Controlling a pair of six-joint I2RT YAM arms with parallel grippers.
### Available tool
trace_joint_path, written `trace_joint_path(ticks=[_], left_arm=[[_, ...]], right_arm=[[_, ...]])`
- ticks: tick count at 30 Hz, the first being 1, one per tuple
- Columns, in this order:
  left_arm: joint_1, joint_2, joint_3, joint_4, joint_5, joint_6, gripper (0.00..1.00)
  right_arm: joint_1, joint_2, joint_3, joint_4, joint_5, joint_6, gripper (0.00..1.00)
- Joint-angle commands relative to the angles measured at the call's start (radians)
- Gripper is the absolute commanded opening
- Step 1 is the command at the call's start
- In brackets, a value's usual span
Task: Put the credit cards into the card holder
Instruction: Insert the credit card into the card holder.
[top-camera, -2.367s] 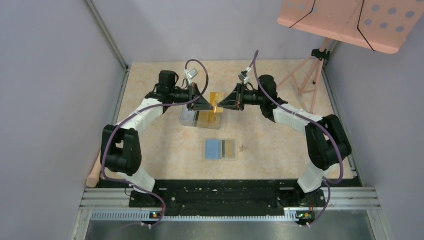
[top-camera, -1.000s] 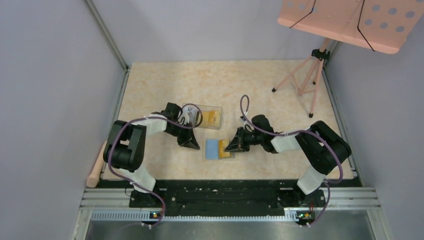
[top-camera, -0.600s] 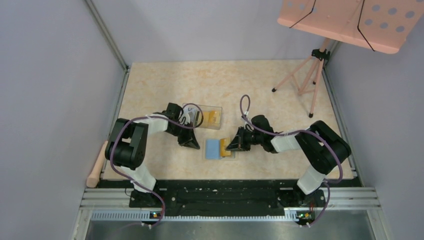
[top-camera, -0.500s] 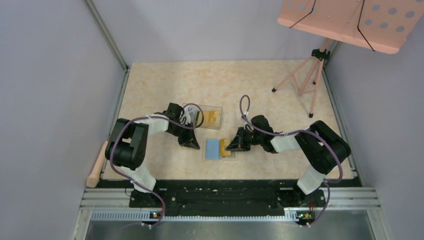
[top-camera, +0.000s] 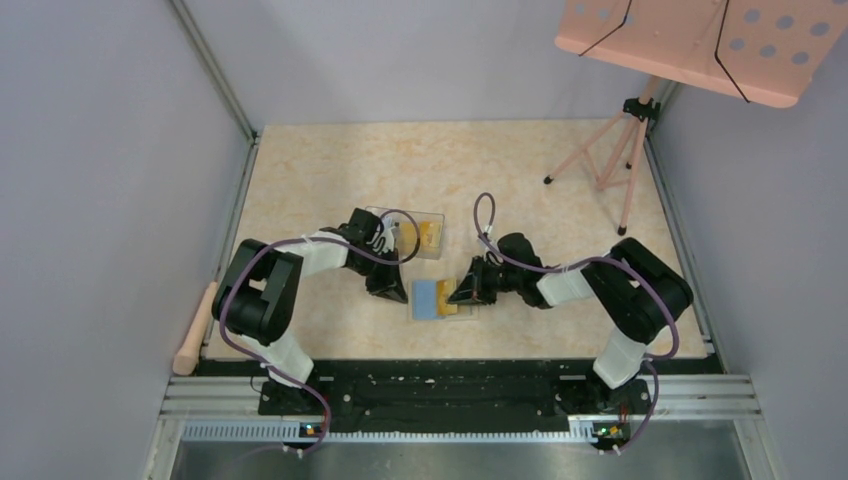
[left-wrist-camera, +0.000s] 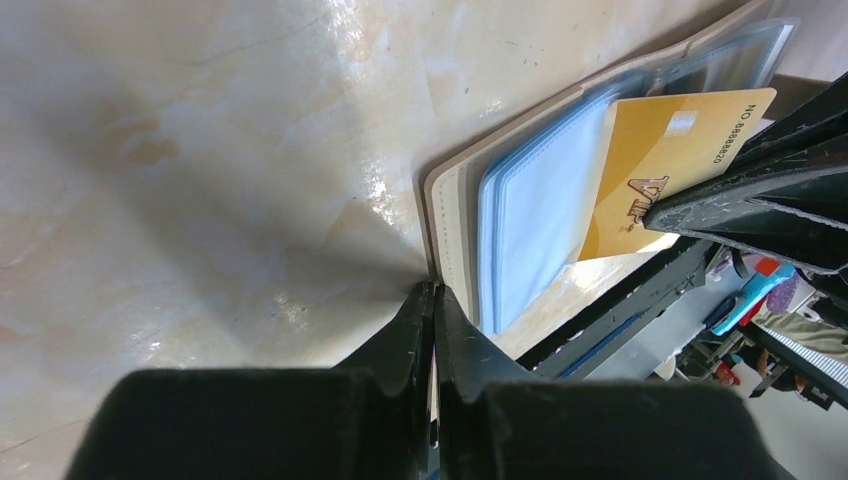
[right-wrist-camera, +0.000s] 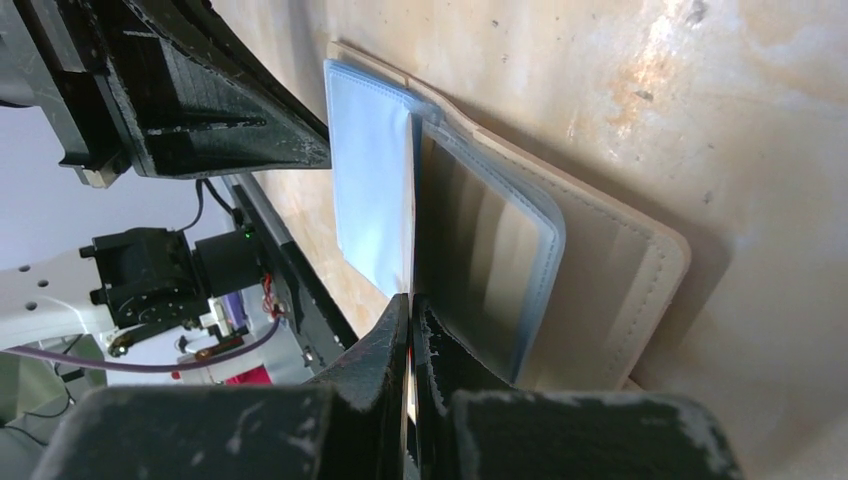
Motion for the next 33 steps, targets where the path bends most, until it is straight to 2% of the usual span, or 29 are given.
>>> trace_joint_path(ticks=[1, 10, 21, 24, 28, 33], left_arm=[[-0.025, 0.021, -0.006, -0.016, -0.073, 0.005, 0.04], [-0.027, 0.043, -0.004, -0.017, -0.080, 0.006, 0.00], [-0.036, 0.057, 0.007, -0.019, -0.086, 0.013, 0.00], [-0.036, 0.058, 0.009, -0.023, -0.090, 0.016, 0.00], [-0.036, 0.055, 0.016, -0.028, -0.094, 0.019, 0.00], [-0.035, 0.055, 0.021, -0.033, -0.102, 0.024, 0.00]], right_arm=[[0.022, 0.024, 0.019, 0.088, 0.009, 0.019, 0.00], [0.033, 0.084, 0.022, 0.134, -0.038, 0.084, 0.00], [0.063, 0.121, 0.103, -0.001, -0.036, 0.063, 0.00], [0.073, 0.112, 0.161, -0.149, 0.003, 0.018, 0.07], [0.090, 0.075, 0.262, -0.392, 0.093, -0.059, 0.24], [0.115, 0.078, 0.399, -0.652, 0.175, -0.129, 0.37]])
